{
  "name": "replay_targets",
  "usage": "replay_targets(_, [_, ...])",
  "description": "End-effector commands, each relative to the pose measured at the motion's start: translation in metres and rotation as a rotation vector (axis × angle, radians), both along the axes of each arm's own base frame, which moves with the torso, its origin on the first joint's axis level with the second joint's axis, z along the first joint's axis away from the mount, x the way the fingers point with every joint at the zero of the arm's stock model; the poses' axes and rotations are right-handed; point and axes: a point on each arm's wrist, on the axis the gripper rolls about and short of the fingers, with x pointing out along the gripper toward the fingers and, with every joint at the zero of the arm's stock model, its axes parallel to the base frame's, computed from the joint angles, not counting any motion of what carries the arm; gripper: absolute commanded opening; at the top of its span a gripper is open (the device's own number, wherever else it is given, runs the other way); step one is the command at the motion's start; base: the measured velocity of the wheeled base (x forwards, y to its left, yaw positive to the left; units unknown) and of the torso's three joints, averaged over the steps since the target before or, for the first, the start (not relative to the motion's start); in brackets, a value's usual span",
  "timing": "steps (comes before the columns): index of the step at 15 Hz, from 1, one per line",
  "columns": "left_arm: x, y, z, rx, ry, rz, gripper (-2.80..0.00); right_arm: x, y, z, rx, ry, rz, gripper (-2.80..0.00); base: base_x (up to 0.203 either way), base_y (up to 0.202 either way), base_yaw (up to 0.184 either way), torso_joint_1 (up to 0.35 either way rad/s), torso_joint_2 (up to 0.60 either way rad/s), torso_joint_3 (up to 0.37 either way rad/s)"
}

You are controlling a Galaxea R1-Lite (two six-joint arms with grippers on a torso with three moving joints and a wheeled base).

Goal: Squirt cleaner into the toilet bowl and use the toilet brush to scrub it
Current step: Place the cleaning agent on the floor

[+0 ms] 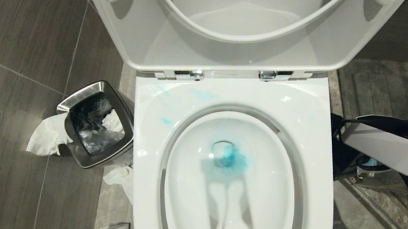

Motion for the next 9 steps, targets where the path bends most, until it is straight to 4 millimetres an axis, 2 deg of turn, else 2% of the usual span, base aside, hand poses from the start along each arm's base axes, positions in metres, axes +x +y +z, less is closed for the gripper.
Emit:
replay_targets(1, [0.0, 0.0, 0.0, 0.002, 0.0, 0.0, -2.8, 0.0012, 0.0, -0.0006, 0.001, -0.01, -0.001, -2.8, 0.0, 0.0, 0.0, 0.0, 0.0, 0.0])
replay_targets(6, [0.0, 0.0, 0.0, 0.002, 0.0, 0.0, -2.8, 0.0062, 0.0006, 0.0011, 0.004, -0.033, 0.0, -2.8, 0.0, 0.0, 0.0, 0.0, 0.0, 0.0])
replay_targets(7, [0.0, -0.0001, 0.0, 0.002, 0.0, -0.003, -2.8, 0.0081, 0.0009, 0.0001, 0.003, -0.038, -0.001, 0.0, 0.0, 0.0, 0.0, 0.0, 0.0, 0.0])
replay_targets(9, [0.0, -0.0002, 0.0, 0.002, 0.0, -0.01, -2.8, 0.0101, 0.0011, -0.0003, 0.003, -0.046, -0.001, 0.0, 0.0, 0.0, 0.0, 0.0, 0.0, 0.0])
